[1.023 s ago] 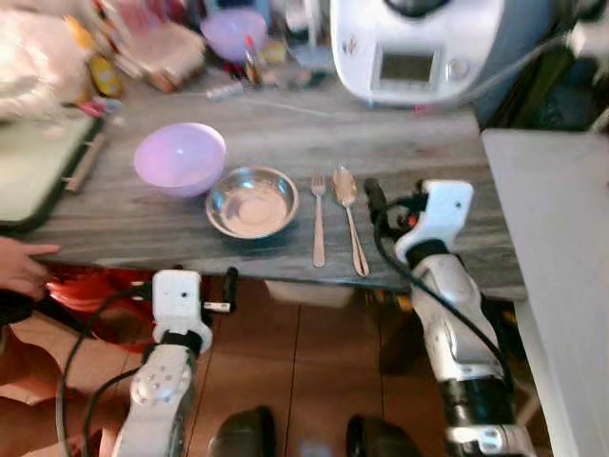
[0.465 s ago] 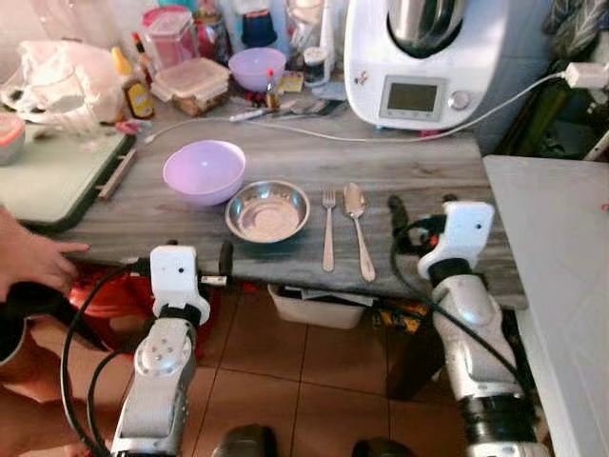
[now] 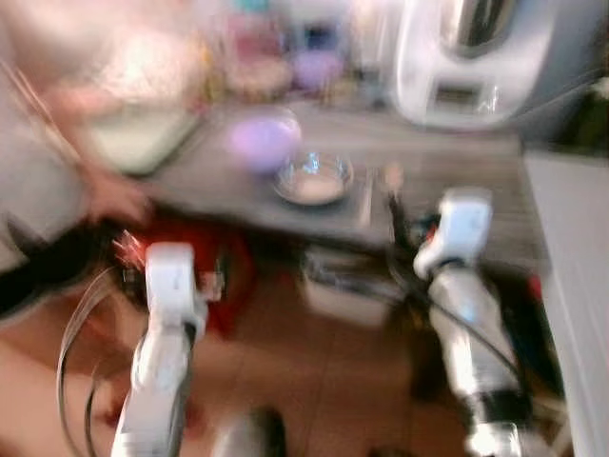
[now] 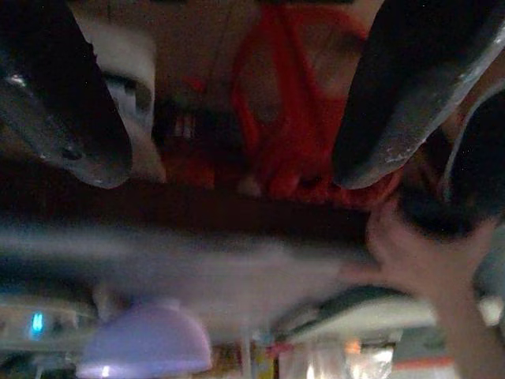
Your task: Setting the table
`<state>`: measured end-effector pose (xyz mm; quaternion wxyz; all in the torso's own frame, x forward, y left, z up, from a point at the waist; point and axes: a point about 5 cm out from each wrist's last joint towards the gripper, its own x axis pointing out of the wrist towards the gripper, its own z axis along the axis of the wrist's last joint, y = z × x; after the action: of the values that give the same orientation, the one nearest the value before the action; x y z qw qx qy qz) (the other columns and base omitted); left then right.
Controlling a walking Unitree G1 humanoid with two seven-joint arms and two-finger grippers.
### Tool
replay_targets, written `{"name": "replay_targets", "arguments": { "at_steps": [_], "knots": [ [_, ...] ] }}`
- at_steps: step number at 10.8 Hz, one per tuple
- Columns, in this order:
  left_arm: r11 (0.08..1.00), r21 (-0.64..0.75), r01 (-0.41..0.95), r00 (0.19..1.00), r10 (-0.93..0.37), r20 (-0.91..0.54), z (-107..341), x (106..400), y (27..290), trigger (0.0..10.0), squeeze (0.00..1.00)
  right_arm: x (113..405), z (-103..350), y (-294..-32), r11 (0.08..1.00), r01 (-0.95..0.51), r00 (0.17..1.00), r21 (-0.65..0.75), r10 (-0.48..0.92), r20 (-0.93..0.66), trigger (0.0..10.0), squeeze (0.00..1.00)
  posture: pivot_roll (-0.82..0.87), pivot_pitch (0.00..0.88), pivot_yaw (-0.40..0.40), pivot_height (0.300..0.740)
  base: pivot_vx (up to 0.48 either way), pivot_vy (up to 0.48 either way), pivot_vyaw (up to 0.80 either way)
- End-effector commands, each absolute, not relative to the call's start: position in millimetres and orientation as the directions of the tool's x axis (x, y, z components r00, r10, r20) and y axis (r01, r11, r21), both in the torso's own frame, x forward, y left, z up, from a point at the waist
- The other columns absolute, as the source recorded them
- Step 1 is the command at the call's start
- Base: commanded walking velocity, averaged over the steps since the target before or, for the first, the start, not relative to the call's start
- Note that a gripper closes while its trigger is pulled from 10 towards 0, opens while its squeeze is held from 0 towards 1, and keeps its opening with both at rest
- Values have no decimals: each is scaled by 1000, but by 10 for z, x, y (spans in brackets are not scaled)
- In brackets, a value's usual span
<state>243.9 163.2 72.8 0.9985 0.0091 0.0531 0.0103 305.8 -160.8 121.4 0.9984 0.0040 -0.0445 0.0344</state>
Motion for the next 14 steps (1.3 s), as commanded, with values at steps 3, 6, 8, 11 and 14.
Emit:
{"name": "replay_targets", "arguments": {
  "at_steps": [3, 6, 8, 11, 14],
  "knots": [
    [1000, 28, 5, 998, -3, -67, 824, 2510, 1567, 10000, 0, 3063, 1249, -1595, 997, -77, 992, 1, 77, 102, 10000, 0, 35, 0, 62, 740, -294, 0, 0],
    [1000, 25, 10, 998, -8, -70, 822, 2489, 1551, 10000, 0, 3064, 1225, -1592, 997, -75, 994, 8, 74, 83, 10000, 0, 36, 1, 62, 740, -274, 0, -521],
    [999, 30, 36, 998, -34, -56, 833, 2458, 1529, 10000, 0, 3045, 1229, -1571, 996, -87, 993, -2, 87, 85, 10000, 0, 34, 12, 60, 740, 0, 0, 0],
    [997, 17, 72, 996, -71, -48, 852, 2423, 1509, 10000, 0, 3057, 1244, -1587, 996, -90, 992, -14, 91, 85, 10000, 0, 36, 21, 57, 740, 0, 0, 0],
    [997, 20, 71, 996, -70, -54, 854, 2405, 1525, 10000, 0, 3051, 1237, -1564, 995, -99, 992, -17, 100, 81, 10000, 0, 39, 26, 58, 740, 0, -369, 0]
  ]
}}
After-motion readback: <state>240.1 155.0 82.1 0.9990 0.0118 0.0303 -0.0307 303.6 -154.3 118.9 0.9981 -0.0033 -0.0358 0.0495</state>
